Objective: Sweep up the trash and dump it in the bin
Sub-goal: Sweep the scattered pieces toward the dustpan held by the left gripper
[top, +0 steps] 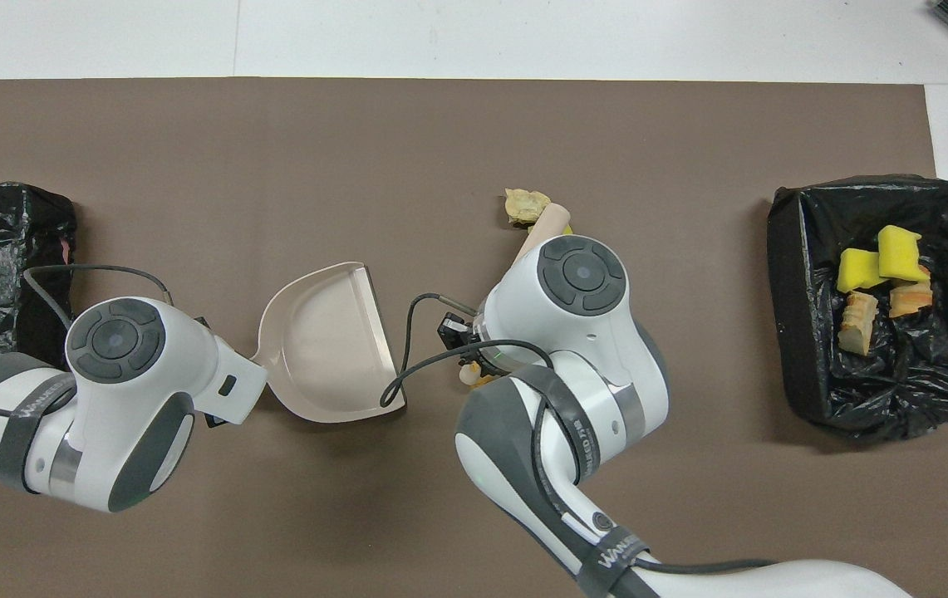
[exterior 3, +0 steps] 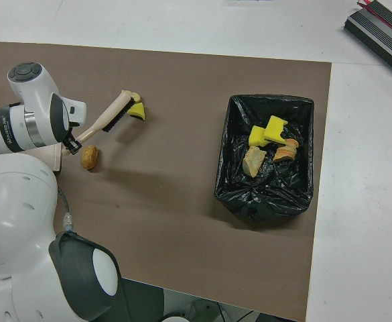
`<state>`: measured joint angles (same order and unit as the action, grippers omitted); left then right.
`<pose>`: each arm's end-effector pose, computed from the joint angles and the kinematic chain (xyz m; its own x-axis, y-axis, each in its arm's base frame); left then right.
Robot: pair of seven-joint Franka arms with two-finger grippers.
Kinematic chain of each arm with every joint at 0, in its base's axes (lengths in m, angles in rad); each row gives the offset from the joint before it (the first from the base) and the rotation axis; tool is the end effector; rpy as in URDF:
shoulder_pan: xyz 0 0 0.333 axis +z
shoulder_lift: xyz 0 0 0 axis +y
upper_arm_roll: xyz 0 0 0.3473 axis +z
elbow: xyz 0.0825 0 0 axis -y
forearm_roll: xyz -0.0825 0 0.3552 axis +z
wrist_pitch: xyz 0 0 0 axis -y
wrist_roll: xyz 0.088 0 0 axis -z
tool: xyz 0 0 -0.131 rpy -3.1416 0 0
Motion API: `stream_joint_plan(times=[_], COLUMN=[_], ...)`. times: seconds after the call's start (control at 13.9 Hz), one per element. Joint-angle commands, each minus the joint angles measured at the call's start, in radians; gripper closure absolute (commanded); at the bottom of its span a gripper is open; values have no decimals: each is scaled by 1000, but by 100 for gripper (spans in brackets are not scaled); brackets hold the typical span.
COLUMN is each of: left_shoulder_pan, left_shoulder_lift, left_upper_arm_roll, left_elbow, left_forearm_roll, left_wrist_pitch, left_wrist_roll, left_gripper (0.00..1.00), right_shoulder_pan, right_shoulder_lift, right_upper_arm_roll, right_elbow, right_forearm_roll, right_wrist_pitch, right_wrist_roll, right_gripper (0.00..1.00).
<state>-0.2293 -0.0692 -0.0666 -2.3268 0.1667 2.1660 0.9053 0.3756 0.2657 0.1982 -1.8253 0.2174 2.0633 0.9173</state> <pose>0.4442 -0.1253 0.3859 0.2635 -0.9504 -0.1650 -0.9639 -0.2663 -0.0049 0.5039 0.3348 0.4133 0.8831 -0.4186 -0.2118 -0.4478 -0.8867 -0.1148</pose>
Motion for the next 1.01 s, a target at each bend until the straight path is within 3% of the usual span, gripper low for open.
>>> stream_joint_plan(times=[0.0, 0.36, 0.5, 0.94], left_shoulder_pan=[-8, -8, -8, -8], left_shoulder_lift=[5, 5, 5, 5], left_upper_arm_roll=[2, 2, 2, 2], left_elbow=[1, 1, 1, 1], left_forearm_roll=[-4, -4, -4, -4], left_wrist_pitch=[14, 15, 14, 9], left_wrist_roll=[-29, -45, -48, -69], left_gripper=[100, 100, 100, 100], right_shoulder_pan=[-64, -237, -257, -268], right_shoulder_lift=[-11, 12, 9, 101], right_upper_arm_roll=[9, 10, 9, 20], right_elbow=[0, -14, -20, 44], right_forearm_roll=[-97, -193, -220, -294], right_wrist_pitch=[-25, -41, -78, -88], right_wrist_roll=[-209, -592, -698, -742], right_gripper=[100, 100, 100, 100])
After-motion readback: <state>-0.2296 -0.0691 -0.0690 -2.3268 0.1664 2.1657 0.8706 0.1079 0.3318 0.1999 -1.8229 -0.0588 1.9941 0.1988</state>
